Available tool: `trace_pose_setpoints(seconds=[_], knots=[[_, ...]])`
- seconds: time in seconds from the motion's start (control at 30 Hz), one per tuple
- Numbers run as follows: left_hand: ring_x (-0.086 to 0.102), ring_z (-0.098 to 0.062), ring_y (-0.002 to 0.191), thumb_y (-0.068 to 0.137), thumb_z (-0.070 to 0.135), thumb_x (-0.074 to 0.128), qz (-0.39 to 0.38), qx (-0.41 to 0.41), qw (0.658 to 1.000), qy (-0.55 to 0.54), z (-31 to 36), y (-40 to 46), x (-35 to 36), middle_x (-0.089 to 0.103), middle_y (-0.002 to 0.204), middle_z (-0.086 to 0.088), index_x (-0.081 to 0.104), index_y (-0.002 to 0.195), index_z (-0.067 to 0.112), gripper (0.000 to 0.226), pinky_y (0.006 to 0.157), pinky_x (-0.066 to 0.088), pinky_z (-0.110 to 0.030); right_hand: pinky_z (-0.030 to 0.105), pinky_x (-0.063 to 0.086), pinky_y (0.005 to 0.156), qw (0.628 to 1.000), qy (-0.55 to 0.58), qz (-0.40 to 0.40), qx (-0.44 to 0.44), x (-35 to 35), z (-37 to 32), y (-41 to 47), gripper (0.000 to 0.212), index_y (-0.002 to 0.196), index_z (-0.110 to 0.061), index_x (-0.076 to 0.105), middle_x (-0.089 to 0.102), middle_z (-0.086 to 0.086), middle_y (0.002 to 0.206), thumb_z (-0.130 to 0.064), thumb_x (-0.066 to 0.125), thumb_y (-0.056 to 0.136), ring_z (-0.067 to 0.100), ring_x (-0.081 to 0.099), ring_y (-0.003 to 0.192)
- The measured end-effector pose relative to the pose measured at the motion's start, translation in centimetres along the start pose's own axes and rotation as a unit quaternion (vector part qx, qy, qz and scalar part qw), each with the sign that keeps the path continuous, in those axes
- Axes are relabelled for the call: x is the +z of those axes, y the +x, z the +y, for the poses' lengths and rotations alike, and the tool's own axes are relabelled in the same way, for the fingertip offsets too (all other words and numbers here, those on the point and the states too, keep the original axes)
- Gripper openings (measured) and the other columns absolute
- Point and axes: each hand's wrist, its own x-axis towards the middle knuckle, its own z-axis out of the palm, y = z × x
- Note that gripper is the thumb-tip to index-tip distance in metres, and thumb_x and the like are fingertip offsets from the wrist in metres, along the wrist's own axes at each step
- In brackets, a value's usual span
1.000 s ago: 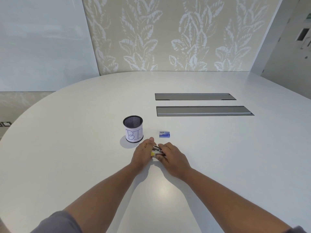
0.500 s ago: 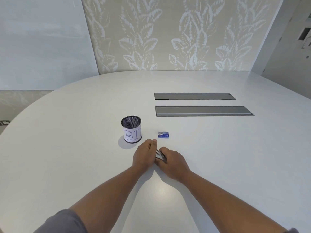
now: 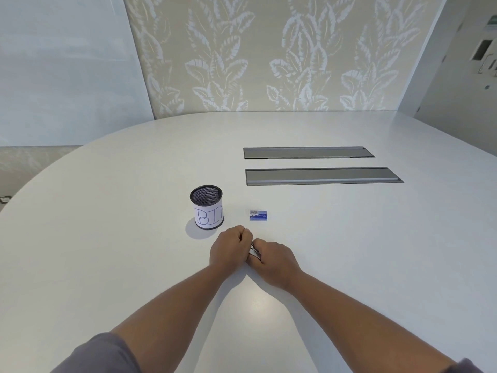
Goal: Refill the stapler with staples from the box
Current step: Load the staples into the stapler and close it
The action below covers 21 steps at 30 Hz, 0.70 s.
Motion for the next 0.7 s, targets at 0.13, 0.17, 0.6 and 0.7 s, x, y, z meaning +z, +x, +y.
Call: trace_pose_setpoints(seconds=[0.13, 0.17, 0.6, 0.7], knots=[[0.043, -0.019, 0.059, 0.079, 0.039, 0.036, 0.0, -0.002, 1.0, 0.006, 0.07, -0.1, 0.02, 0.056, 0.064, -0.004, 0.041, 0.07, 0.011, 0.03, 0.056, 0.037, -0.034, 0.038, 0.042, 0.063, 1.0, -0.004, 0.003, -0.003, 0.15, 0.0, -0.11, 0.034, 0.08, -0.023, 0.039, 0.05, -0.006, 0.064, -0.052, 0.045, 0.097, 0.021, 0.051, 0.066], [0.044, -0.019, 0.06, 0.079, 0.039, 0.036, 0.003, -0.001, 1.0, 0.004, 0.01, -0.15, 0.09, 0.057, 0.066, -0.004, 0.043, 0.071, 0.011, 0.03, 0.057, 0.038, -0.034, 0.038, 0.042, 0.063, 1.0, -0.003, 0.004, -0.003, 0.17, 0.01, -0.14, 0.034, 0.081, -0.022, 0.041, 0.052, -0.006, 0.066, -0.052, 0.045, 0.097, 0.022, 0.052, 0.066], [0.049, -0.016, 0.06, 0.091, 0.057, 0.035, 0.003, 0.029, 0.999, -0.02, -0.56, -0.4, -0.01, 0.059, 0.065, 0.0, 0.045, 0.071, 0.019, 0.044, 0.055, 0.039, -0.032, 0.037, 0.039, 0.06, 0.999, 0.037, 0.012, 0.008, 0.01, -0.03, -0.3, 0.037, 0.079, -0.025, 0.041, 0.053, -0.007, 0.065, -0.058, 0.043, 0.096, 0.02, 0.052, 0.065], [0.051, -0.016, 0.061, 0.092, 0.059, 0.035, -0.003, 0.027, 0.999, -0.026, -0.56, -0.36, -0.23, 0.06, 0.064, 0.0, 0.046, 0.071, 0.019, 0.047, 0.058, 0.041, -0.033, 0.036, 0.038, 0.057, 0.999, 0.037, 0.015, 0.007, 0.03, -0.1, -0.27, 0.037, 0.075, -0.028, 0.038, 0.053, -0.007, 0.065, -0.059, 0.042, 0.096, 0.019, 0.053, 0.065]])
